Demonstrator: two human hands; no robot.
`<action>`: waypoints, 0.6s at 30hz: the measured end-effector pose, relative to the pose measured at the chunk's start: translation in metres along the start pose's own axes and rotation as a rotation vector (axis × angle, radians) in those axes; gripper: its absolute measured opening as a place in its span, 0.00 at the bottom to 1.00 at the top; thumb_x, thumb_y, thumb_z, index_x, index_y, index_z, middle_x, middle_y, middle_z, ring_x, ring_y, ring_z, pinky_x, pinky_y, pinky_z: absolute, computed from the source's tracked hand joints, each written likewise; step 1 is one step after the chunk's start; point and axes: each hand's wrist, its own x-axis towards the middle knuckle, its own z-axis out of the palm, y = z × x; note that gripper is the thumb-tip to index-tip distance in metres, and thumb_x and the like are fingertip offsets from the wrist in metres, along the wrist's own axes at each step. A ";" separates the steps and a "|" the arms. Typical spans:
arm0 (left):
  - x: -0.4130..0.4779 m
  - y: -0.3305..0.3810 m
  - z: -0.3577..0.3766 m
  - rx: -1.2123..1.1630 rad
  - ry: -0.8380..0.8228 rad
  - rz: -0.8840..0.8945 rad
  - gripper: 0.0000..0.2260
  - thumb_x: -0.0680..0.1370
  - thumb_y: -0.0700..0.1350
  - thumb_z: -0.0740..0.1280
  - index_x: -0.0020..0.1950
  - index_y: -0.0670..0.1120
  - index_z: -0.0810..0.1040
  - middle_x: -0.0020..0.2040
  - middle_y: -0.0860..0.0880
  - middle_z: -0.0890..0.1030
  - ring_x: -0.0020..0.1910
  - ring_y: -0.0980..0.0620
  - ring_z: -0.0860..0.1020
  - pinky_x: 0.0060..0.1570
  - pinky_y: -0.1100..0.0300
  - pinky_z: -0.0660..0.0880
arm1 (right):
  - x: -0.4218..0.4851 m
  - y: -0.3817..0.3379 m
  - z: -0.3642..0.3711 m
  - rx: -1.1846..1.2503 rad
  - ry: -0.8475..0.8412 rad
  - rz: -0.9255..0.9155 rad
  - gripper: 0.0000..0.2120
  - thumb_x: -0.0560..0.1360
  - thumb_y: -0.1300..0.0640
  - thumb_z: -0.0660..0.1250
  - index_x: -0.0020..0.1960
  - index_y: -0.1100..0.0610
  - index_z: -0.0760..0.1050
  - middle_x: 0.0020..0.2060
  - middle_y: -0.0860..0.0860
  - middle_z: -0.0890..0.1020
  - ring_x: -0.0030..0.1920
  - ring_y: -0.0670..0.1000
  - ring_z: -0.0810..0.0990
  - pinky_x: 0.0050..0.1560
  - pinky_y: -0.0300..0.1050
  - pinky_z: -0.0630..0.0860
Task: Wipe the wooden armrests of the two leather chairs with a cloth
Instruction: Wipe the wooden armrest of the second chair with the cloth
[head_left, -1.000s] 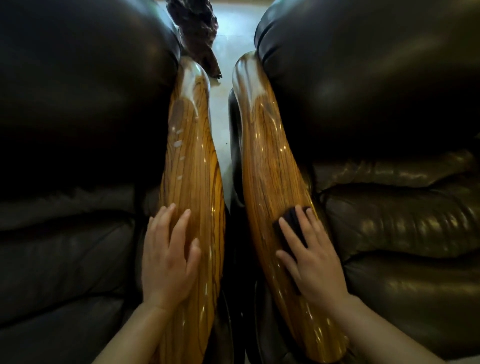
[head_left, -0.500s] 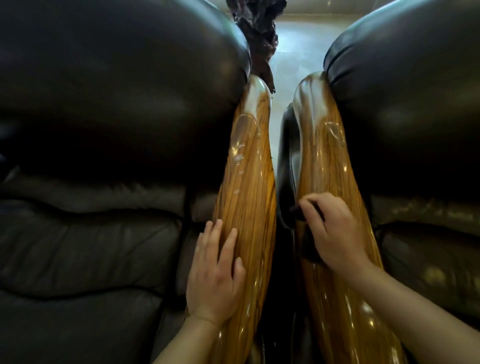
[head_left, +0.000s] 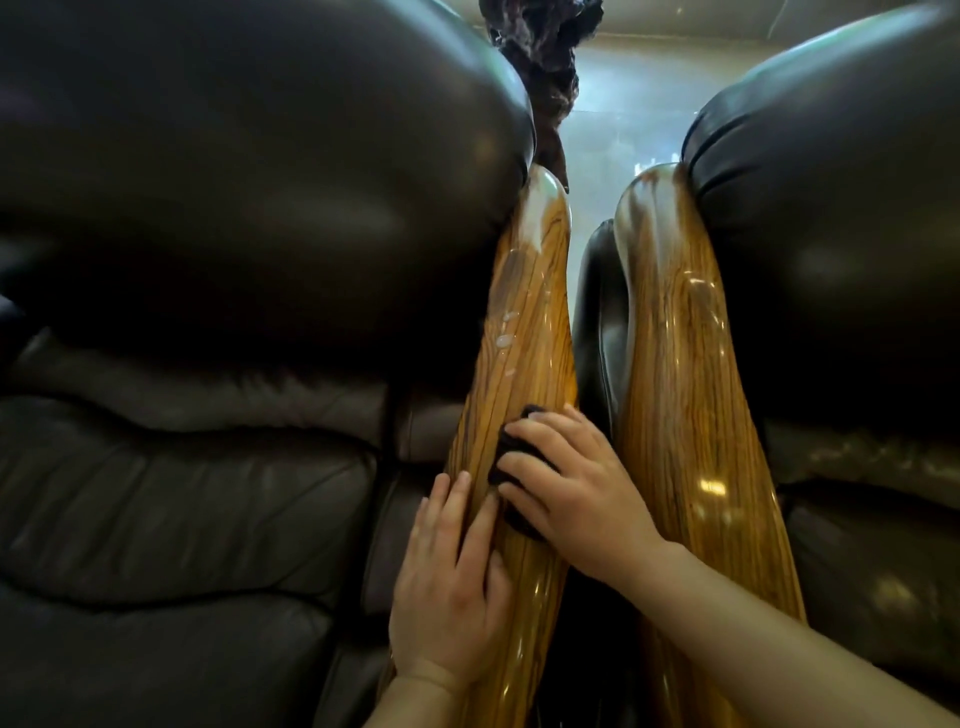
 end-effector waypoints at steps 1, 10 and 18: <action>0.000 0.000 0.000 -0.002 -0.001 0.002 0.23 0.79 0.48 0.57 0.75 0.51 0.67 0.78 0.49 0.62 0.78 0.48 0.56 0.71 0.43 0.64 | 0.009 0.004 0.000 0.004 0.012 0.053 0.13 0.83 0.47 0.59 0.62 0.50 0.77 0.68 0.51 0.76 0.74 0.54 0.67 0.77 0.59 0.57; 0.002 0.004 -0.004 -0.009 -0.001 0.006 0.22 0.78 0.48 0.58 0.73 0.48 0.70 0.77 0.47 0.65 0.78 0.48 0.57 0.69 0.41 0.67 | 0.019 -0.001 -0.001 0.066 0.000 0.098 0.17 0.83 0.47 0.59 0.66 0.53 0.78 0.72 0.52 0.73 0.78 0.53 0.62 0.77 0.56 0.59; 0.038 0.006 -0.013 0.005 -0.024 0.058 0.19 0.79 0.51 0.58 0.69 0.47 0.69 0.75 0.46 0.64 0.78 0.51 0.54 0.72 0.50 0.63 | 0.061 -0.008 -0.001 0.100 0.066 0.393 0.16 0.82 0.50 0.61 0.66 0.53 0.78 0.72 0.52 0.73 0.77 0.55 0.63 0.76 0.58 0.60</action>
